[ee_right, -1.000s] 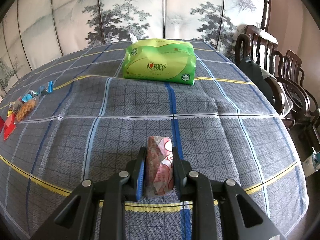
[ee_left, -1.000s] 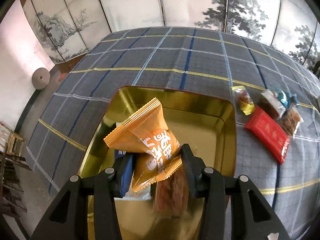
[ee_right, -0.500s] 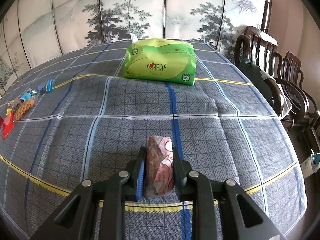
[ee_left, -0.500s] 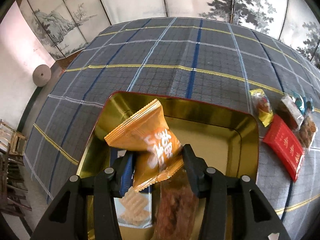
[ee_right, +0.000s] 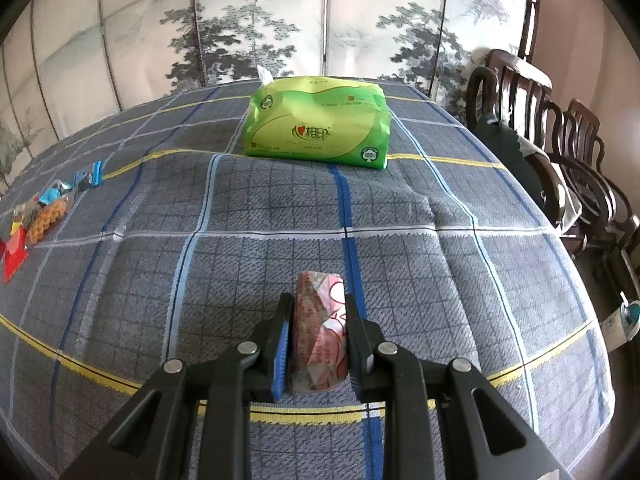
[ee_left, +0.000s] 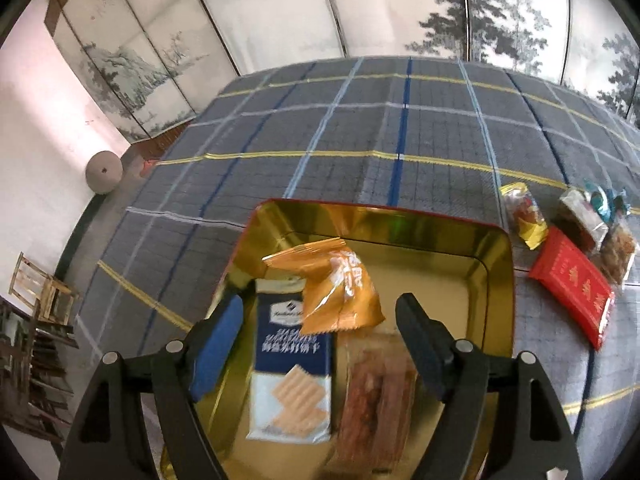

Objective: Organize snacks
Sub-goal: 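Release the orange pastry into the gold tray with the left gripper, then carry the pink-wrapped cake to the gold tray and release it with the right gripper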

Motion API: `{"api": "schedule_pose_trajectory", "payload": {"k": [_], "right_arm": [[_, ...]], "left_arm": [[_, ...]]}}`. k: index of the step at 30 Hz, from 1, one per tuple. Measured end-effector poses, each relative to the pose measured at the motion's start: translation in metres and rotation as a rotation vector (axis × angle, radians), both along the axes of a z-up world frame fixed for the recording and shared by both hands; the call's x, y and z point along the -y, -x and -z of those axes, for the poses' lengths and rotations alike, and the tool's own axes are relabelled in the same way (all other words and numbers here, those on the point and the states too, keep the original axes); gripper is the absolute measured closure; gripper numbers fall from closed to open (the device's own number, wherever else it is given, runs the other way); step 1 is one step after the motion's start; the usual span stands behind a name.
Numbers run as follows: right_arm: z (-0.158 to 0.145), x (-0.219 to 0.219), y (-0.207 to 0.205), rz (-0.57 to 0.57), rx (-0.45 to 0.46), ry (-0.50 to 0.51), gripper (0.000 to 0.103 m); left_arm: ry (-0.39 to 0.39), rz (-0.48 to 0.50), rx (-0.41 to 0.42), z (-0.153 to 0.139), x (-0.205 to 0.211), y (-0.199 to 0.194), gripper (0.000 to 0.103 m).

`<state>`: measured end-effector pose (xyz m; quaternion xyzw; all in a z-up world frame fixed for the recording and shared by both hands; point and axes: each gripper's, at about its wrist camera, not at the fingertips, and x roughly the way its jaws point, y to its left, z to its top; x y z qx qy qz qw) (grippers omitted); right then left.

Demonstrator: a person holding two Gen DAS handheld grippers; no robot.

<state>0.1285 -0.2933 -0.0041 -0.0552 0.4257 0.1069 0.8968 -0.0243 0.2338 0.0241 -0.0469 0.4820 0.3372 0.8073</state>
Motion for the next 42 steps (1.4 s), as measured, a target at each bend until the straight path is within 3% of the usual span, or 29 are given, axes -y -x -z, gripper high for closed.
{"api": "schedule_pose_trajectory", "payload": {"k": [14,33,42], "right_arm": [[-0.003,-0.028,0.021,-0.057,-0.041,-0.058,0.08],[-0.012,-0.093,0.06,-0.175,-0.081,-0.141,0.08],[-0.026,-0.127,0.076,-0.251,-0.086,-0.177,0.08]], "left_arm": [[-0.004,-0.006,0.09,-0.031,0.037,0.052,0.019],[0.086,-0.038,0.17,-0.038,0.052,0.123,0.016],[0.084,-0.042,0.165,-0.036,0.052,0.147,0.014]]}}
